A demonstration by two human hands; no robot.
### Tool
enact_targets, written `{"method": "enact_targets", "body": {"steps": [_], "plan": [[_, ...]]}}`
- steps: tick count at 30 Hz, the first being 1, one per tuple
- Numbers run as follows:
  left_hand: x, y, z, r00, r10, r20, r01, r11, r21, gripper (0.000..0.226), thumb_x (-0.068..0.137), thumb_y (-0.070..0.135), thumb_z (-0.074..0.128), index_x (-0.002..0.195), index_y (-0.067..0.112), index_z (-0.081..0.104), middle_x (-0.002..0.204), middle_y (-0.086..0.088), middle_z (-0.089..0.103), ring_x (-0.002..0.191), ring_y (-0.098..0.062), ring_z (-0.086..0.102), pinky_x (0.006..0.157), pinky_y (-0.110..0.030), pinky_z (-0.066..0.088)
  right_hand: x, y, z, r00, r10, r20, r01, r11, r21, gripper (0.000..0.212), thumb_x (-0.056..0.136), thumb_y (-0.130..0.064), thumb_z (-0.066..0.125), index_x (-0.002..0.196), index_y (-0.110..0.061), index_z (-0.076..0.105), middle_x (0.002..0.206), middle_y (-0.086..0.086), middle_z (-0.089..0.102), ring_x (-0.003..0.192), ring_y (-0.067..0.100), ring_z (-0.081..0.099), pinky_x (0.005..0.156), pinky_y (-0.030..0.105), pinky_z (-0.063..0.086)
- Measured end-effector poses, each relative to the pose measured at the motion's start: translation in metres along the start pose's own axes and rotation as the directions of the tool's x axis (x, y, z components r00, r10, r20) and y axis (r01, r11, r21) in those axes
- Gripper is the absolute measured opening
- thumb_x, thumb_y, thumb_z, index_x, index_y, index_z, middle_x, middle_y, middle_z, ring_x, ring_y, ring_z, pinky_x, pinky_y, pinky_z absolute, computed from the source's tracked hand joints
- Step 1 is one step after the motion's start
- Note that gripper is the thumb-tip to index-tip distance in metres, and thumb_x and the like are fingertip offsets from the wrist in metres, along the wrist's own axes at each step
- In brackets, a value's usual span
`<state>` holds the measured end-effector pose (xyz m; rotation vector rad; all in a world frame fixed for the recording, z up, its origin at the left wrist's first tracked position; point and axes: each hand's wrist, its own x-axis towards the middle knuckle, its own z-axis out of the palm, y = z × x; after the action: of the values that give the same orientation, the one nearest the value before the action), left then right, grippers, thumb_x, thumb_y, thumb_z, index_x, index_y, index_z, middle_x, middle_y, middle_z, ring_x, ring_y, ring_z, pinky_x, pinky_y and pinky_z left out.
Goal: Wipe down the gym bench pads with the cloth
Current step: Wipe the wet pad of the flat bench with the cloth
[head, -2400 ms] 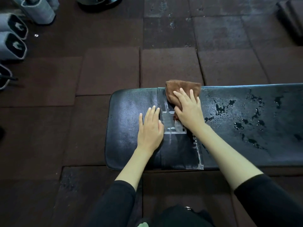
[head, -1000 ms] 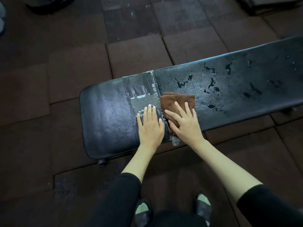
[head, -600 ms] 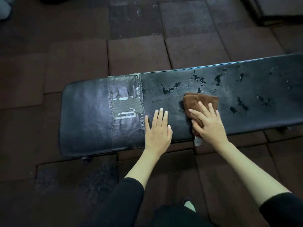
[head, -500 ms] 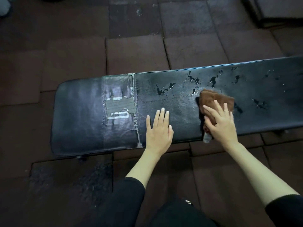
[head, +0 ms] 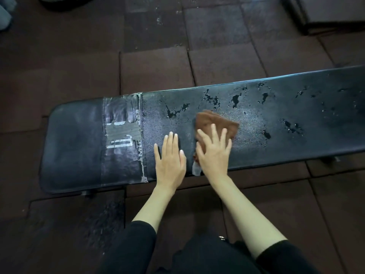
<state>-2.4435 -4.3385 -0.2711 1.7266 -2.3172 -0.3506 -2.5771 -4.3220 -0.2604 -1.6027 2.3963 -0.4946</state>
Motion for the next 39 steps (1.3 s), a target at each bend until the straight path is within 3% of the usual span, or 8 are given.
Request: {"method": "enact_targets", "body": {"steps": [4, 7, 14, 19, 23, 30, 34, 39], "plan": [[-0.003, 0.001, -0.002, 0.998, -0.039, -0.039, 0.038, 0.999, -0.019, 0.056, 0.094, 0.029, 0.024, 0.145, 0.009, 0.032, 0.153, -0.006, 0.030, 0.142, -0.018, 0.023, 0.115, -0.048, 0.005, -0.010, 0.022, -0.005, 0.933, -0.337, 0.124, 0.341, 0.940, -0.006, 0.045, 0.083, -0.040, 0.045, 0.126, -0.035, 0.058, 0.147, 0.003, 0.043, 0.137, 0.038, 0.033, 0.108, 0.054, 0.027], [-0.007, -0.001, -0.002, 0.998, -0.044, -0.039, 0.045, 0.999, 0.025, 0.055, 0.094, 0.030, 0.024, 0.145, 0.010, 0.033, 0.153, -0.006, 0.030, 0.142, -0.018, 0.024, 0.114, -0.049, 0.007, -0.008, 0.058, -0.019, 0.881, -0.431, 0.194, 0.443, 0.896, -0.023, 0.047, 0.081, -0.040, 0.045, 0.126, -0.036, 0.057, 0.147, 0.000, 0.042, 0.138, 0.034, 0.033, 0.108, 0.051, 0.028], [-0.008, -0.003, 0.002, 1.000, -0.021, 0.001, 0.020, 0.997, 0.072, 0.056, 0.094, 0.031, 0.026, 0.145, 0.010, 0.033, 0.152, -0.005, 0.031, 0.141, -0.016, 0.022, 0.114, -0.051, 0.011, 0.013, 0.133, -0.060, 0.998, -0.031, 0.062, 0.030, 0.999, 0.012, 0.044, 0.087, -0.034, 0.050, 0.130, -0.036, 0.052, 0.153, -0.002, 0.032, 0.143, 0.033, 0.020, 0.112, 0.054, 0.018], [-0.008, 0.001, 0.002, 0.999, -0.048, -0.021, 0.050, 0.996, 0.080, 0.056, 0.094, 0.031, 0.027, 0.145, 0.009, 0.033, 0.152, -0.005, 0.031, 0.142, -0.017, 0.023, 0.113, -0.053, 0.006, 0.019, 0.113, -0.049, 0.968, 0.233, -0.095, -0.229, 0.972, 0.058, 0.040, 0.090, -0.027, 0.055, 0.130, -0.031, 0.054, 0.154, 0.002, 0.031, 0.144, 0.035, 0.015, 0.114, 0.053, 0.011], [-0.005, 0.013, 0.001, 1.000, -0.028, 0.002, 0.028, 0.997, 0.069, 0.056, 0.095, 0.031, 0.025, 0.146, 0.009, 0.031, 0.153, -0.006, 0.028, 0.143, -0.017, 0.020, 0.113, -0.054, 0.005, 0.026, 0.076, -0.037, 0.938, 0.339, -0.072, -0.336, 0.940, 0.049, 0.043, 0.093, -0.032, 0.050, 0.136, -0.030, 0.049, 0.156, 0.005, 0.024, 0.144, 0.037, 0.012, 0.113, 0.055, 0.009], [0.004, 0.028, 0.002, 0.996, -0.079, -0.034, 0.080, 0.996, 0.036, 0.057, 0.094, 0.031, 0.024, 0.145, 0.007, 0.031, 0.153, -0.007, 0.029, 0.142, -0.018, 0.022, 0.114, -0.053, 0.004, 0.028, 0.011, -0.016, 0.995, -0.032, 0.092, 0.033, 0.999, -0.014, 0.046, 0.093, -0.037, 0.049, 0.138, -0.032, 0.045, 0.156, 0.007, 0.024, 0.143, 0.039, 0.014, 0.113, 0.056, 0.010], [0.002, 0.030, 0.006, 0.992, -0.114, -0.053, 0.116, 0.993, 0.028, 0.057, 0.094, 0.029, 0.023, 0.147, 0.007, 0.027, 0.155, -0.007, 0.025, 0.143, -0.018, 0.019, 0.114, -0.052, 0.001, 0.015, 0.021, -0.016, 0.916, -0.351, 0.193, 0.356, 0.934, 0.009, 0.045, 0.084, -0.039, 0.042, 0.126, -0.031, 0.059, 0.146, 0.007, 0.044, 0.135, 0.041, 0.035, 0.106, 0.056, 0.029], [-0.001, 0.044, 0.011, 0.996, -0.071, -0.049, 0.073, 0.997, 0.040, 0.056, 0.094, 0.029, 0.026, 0.146, 0.007, 0.029, 0.153, -0.008, 0.028, 0.142, -0.019, 0.023, 0.113, -0.052, 0.004, 0.016, 0.067, -0.036, 0.882, -0.400, 0.250, 0.412, 0.911, 0.005, 0.048, 0.080, -0.039, 0.041, 0.124, -0.034, 0.060, 0.145, 0.001, 0.045, 0.136, 0.035, 0.037, 0.107, 0.052, 0.031]]}}
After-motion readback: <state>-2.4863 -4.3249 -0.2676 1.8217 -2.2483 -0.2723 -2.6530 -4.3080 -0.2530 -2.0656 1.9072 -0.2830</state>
